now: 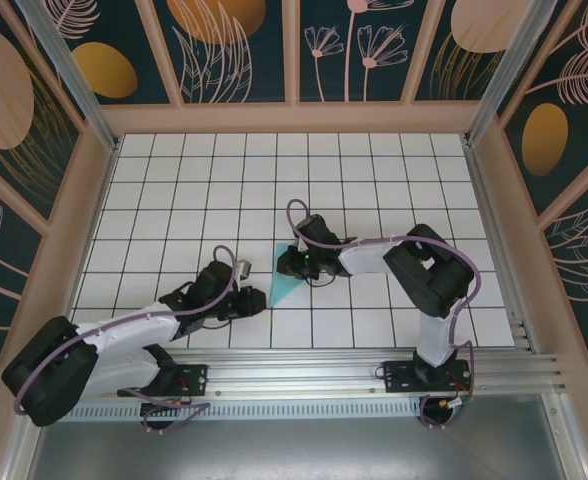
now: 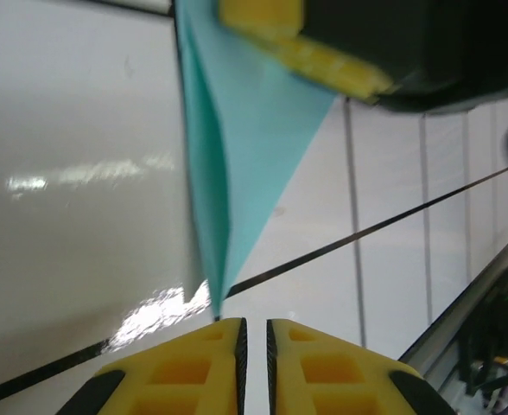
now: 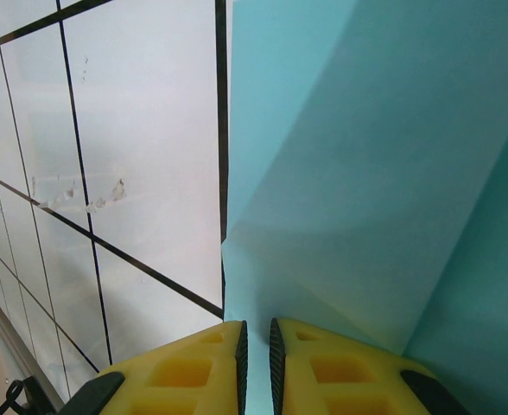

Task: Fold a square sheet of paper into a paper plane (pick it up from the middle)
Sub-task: Fourth fold the wing at the center of the table.

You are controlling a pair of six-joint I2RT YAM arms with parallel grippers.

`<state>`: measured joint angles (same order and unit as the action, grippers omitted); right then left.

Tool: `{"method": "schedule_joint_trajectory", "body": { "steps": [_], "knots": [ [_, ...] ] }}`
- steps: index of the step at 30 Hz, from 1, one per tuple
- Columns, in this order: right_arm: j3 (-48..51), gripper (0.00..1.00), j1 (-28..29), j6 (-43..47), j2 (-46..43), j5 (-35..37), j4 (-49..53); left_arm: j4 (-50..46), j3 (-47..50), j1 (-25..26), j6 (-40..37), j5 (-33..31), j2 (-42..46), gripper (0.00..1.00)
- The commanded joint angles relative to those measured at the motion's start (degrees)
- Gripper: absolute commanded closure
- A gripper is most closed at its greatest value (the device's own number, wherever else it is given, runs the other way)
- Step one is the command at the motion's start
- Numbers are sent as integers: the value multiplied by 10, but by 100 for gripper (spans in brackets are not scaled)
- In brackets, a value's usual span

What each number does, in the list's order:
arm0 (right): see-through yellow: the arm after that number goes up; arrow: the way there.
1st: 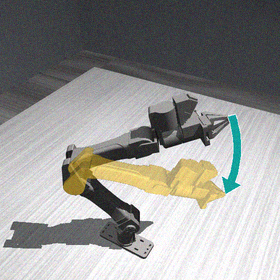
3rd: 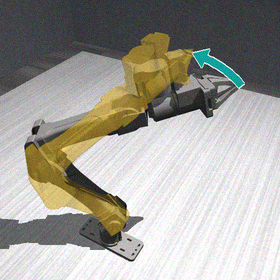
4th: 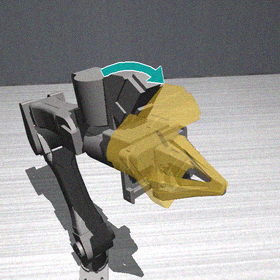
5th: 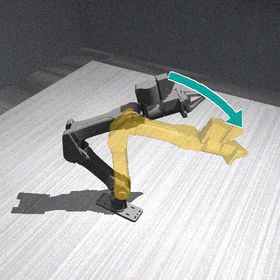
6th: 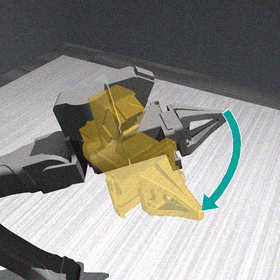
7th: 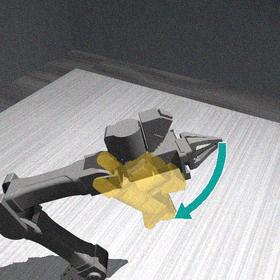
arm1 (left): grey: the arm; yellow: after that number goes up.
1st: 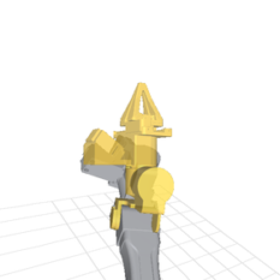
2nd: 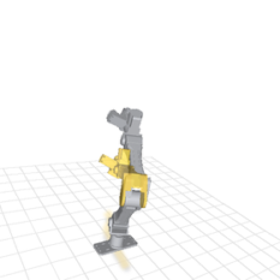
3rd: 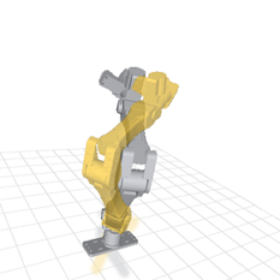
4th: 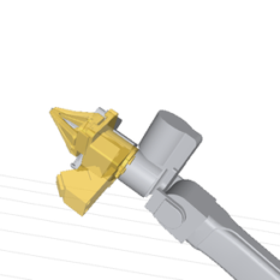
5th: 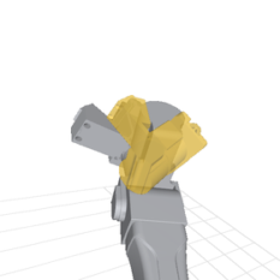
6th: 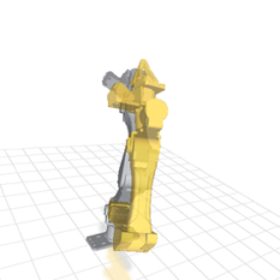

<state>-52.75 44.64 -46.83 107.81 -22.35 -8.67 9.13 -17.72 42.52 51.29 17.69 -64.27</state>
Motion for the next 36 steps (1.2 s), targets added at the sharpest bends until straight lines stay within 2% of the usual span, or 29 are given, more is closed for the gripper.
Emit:
{"method": "schedule_joint_trajectory", "body": {
  "steps": [1, 4, 11, 20, 29, 36],
  "knots": [
    [20, 80, 14, 0, 53, 46, 77, 4, -35, 0, 11, -40, -7, 80],
    [22, 80, 14, -1, 52, 46, 77, 30, -63, 0, 13, -47, -49, 80],
    [22, 80, 14, -1, 53, 44, 76, 83, -116, 0, 7, -15, -166, 81],
    [22, 80, 14, -7, 52, 37, 63, 94, -83, 0, 3, -12, -252, 85],
    [11, 80, 14, -2, 26, 36, 56, 19, -35, 0, -24, -52, -232, 87],
    [12, 80, 6, -2, -61, 64, 43, 27, -49, 0, -29, -46, -251, 89]
  ]
}}
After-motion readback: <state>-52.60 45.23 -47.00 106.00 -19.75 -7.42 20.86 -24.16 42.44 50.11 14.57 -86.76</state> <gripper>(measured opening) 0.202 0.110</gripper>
